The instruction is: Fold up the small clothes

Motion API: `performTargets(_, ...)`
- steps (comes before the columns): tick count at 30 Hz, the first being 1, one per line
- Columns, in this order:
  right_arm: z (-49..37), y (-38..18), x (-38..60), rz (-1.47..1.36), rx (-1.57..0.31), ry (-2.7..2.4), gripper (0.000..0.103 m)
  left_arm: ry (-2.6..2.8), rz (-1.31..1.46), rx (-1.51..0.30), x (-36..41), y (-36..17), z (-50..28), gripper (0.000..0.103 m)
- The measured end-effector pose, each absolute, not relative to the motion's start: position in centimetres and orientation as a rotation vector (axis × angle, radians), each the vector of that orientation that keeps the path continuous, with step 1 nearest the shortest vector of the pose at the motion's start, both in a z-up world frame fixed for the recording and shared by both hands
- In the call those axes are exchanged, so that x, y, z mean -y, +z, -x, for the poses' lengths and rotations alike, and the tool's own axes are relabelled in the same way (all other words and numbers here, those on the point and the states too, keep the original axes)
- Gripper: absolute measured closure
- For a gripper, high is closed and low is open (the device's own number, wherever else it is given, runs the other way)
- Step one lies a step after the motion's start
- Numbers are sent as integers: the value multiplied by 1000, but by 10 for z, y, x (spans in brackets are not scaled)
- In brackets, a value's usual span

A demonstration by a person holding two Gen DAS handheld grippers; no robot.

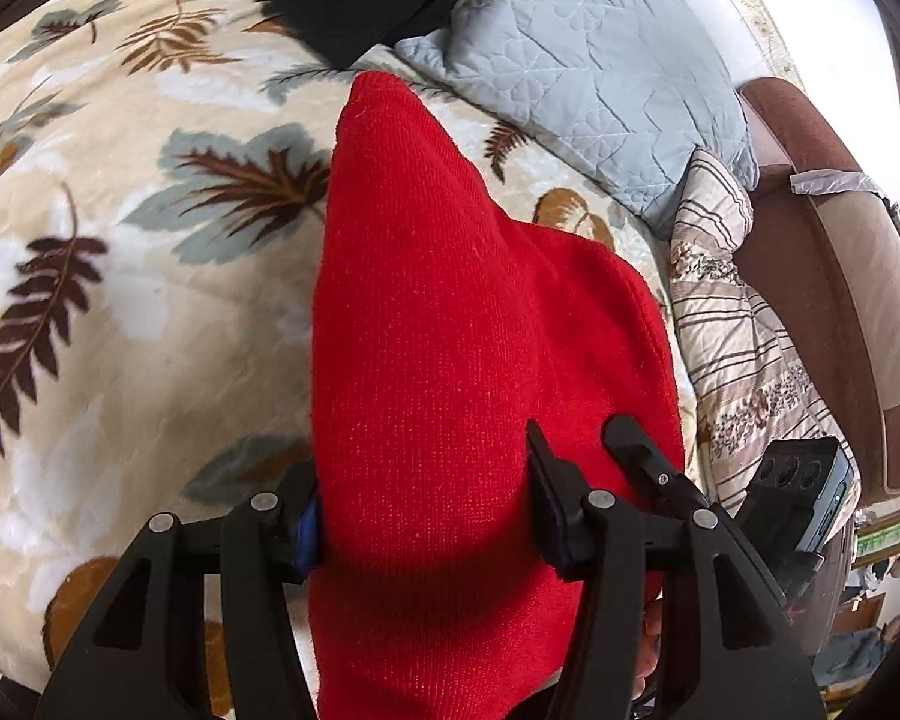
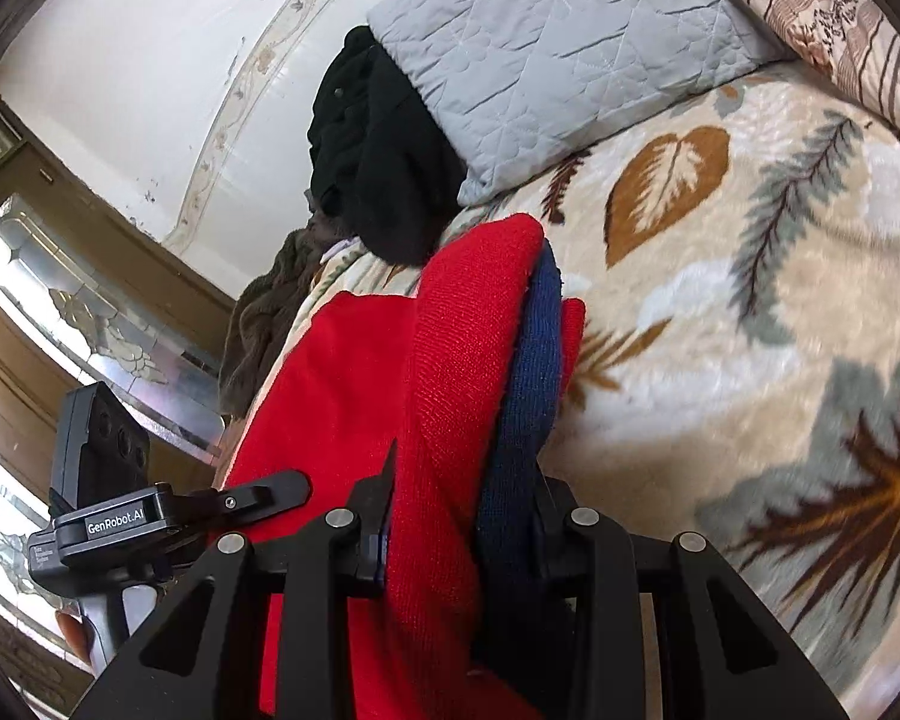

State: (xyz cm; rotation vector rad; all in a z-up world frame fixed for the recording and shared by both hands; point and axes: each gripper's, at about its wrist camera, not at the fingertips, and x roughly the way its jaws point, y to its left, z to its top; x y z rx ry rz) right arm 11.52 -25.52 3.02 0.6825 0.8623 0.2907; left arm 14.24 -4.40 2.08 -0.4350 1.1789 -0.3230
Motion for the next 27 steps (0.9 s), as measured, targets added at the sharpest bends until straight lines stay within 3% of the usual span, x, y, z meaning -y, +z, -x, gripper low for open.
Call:
performTargets(5,-110,12,249,-672,-890,279,70,-296,403,-1228,43,-5,-137,47)
performTargets(9,-110,-14,250,-662,-949,241,60,-267,406,-1235,35,-29,-137,25)
performTargets(12,-107,-8,258,-680,-934,222,51,-289,419,-1220,24,-24,-133,24)
performTargets(17,-97,17,283,-742,-749,149,51,-289,356,-1089,20,11,-126,26)
performTargets(20,-107,34,264,-610,-684,217,60,-260,248,-1036,36,21,-136,26)
performTargets(22,-118,35,246,-508,-699,252,86,-216,163,-1039,50,12,-148,26)
performTargets(24,-132,23,233,-415,-788,216,95,-174,116,-1085,53,-9,-160,23)
performTargets(27,-143,-4,237,-413,-890,158,97,-186,214,-1130,44,-36,-168,14)
